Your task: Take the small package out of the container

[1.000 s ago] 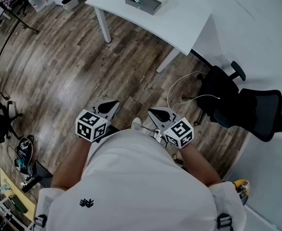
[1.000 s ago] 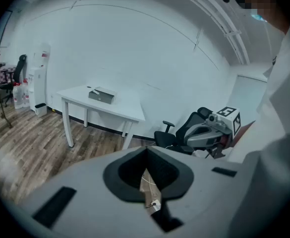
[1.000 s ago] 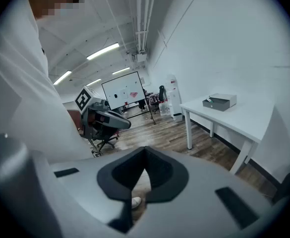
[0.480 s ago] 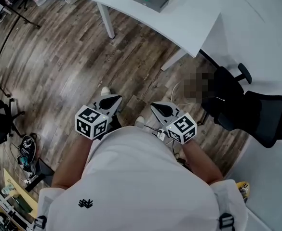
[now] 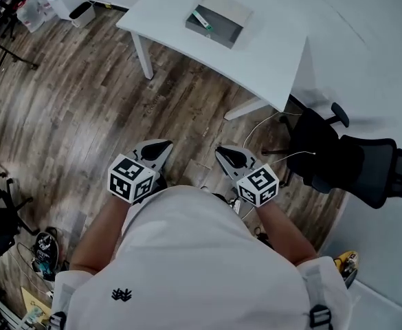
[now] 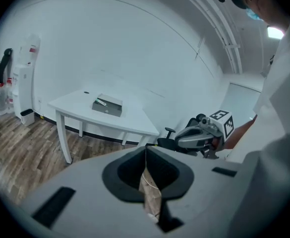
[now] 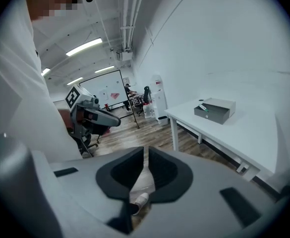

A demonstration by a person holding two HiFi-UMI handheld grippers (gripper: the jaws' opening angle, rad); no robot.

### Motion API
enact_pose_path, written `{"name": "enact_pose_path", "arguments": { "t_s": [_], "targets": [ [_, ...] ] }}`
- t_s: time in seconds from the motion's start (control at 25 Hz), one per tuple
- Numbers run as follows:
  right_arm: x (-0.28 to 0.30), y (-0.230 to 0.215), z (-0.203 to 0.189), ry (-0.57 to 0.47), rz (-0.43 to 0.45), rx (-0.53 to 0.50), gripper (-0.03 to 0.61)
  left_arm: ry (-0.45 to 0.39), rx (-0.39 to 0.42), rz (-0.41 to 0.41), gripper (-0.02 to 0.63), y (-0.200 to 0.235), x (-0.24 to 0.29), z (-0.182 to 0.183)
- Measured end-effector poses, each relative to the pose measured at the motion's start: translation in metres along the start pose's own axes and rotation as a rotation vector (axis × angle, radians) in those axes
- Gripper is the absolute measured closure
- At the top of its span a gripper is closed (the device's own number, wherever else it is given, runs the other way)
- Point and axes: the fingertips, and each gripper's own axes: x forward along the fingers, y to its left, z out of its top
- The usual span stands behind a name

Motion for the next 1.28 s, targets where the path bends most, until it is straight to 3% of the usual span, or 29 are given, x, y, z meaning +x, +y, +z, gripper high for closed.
{"name": "enact_pose_path", "arguments": {
  "t_s": [0.12,0.52,0.76,1.28],
  "targets": [
    [0.038,-0.002,0.017,0.019,-0.029,0.007,0.511,0.010,0.001,-0.013,0.606,0.036,-0.012,0.002],
    [0.105,-0.041,0.059,0.057,-0.106,0.027,0.511,0.002,-0.049,-0.008,0.604,0.116,-0.028,0.017],
    [0.146,-0.110,0.094,0.055,-0.123,-0.033,0.509,-0.038,-0.091,0.057,0.604,0.151,-0.019,0.046],
    [0.233,-0.289,0.165,0.094,-0.171,-0.125,0.439,-0.096,-0.166,0.272,0.604,0.215,0.017,0.123]
  ]
}}
